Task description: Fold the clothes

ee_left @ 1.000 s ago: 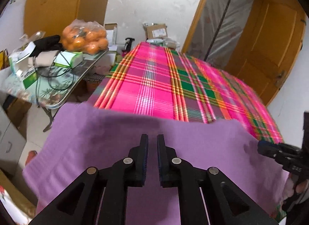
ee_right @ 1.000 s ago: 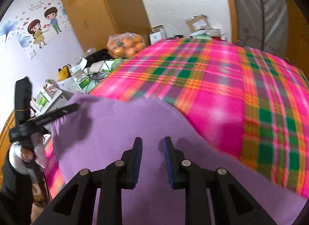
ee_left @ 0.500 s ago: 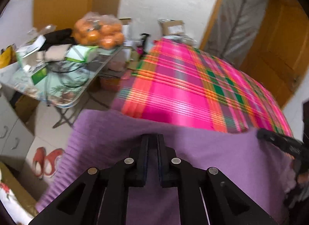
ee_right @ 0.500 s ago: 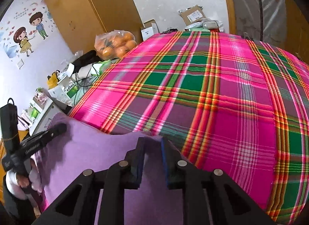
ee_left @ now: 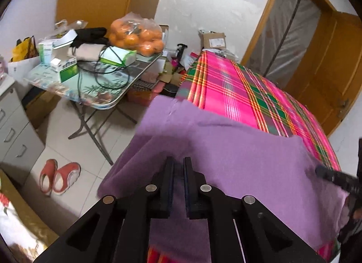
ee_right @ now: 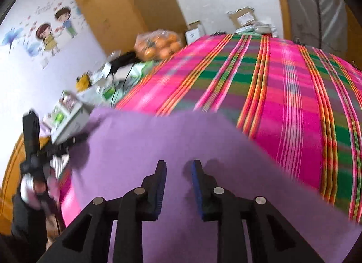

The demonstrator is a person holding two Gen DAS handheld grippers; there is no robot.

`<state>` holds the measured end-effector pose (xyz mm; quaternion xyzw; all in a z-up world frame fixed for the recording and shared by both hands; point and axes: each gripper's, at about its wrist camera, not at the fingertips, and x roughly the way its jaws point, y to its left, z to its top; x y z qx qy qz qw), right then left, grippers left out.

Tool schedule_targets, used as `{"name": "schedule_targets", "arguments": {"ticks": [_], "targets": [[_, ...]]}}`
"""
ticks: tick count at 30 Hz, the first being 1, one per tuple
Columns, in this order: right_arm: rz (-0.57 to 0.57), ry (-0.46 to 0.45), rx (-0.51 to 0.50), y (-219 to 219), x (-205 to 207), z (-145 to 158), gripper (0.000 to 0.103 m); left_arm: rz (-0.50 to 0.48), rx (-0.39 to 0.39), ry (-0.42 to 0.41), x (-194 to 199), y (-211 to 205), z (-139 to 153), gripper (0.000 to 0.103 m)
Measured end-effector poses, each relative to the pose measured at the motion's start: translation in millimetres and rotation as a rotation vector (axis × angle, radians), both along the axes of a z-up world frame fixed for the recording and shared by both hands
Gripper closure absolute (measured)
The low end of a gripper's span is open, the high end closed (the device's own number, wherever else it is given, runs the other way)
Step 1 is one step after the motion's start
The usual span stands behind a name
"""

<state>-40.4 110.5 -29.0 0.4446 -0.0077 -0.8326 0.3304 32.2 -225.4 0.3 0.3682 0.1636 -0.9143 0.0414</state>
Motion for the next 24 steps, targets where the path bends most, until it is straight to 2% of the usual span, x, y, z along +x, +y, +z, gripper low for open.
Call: {"name": "schedule_targets", "arguments": {"ticks": [4, 9, 13, 15, 18, 19, 20, 24], "targets": [[0.058, 0.013, 0.062, 7.4, 41.9, -12.0, 0.079, 0.018, -0.023, -0.002, 20.6, 8.4, -3.5, 0.095], [0.109, 0.087, 0.131, 21.0, 89.4, -12.9, 0.077, 0.029, -0.08, 0.005, 37.8, 22.0, -5.5, 0.095], [0.134, 0.068, 0.103, 46.8, 104.9, -10.5, 0.077, 0.054, -0.08, 0.0, 47.1, 23.1, -1.8, 0.095], [0.053, 0.059, 0.076, 66.8, 100.7, -7.0, 0.077, 0.048, -0.073, 0.012, 50.2, 27.6, 1.9, 0.095], [-0.12, -0.002, 0.007, 109.1, 86.2, -11.7, 0.077, -0.001, -0.066, 0.031, 52.9, 43.7, 6.0, 0.095], [-0.149, -0.023, -0.013, 121.5, 84.8, -14.4, 0.087, -0.017, -0.068, 0.025, 52.7, 48.8, 3.8, 0.095], [-0.169, -0.039, -0.028, 133.2, 85.0, -16.4, 0.092, -0.029, -0.071, 0.017, 52.5, 53.4, 1.0, 0.095], [-0.105, -0.042, -0.037, 165.8, 109.1, -16.0, 0.092, -0.046, -0.078, 0.02, 54.6, 61.7, -6.7, 0.095]]}}
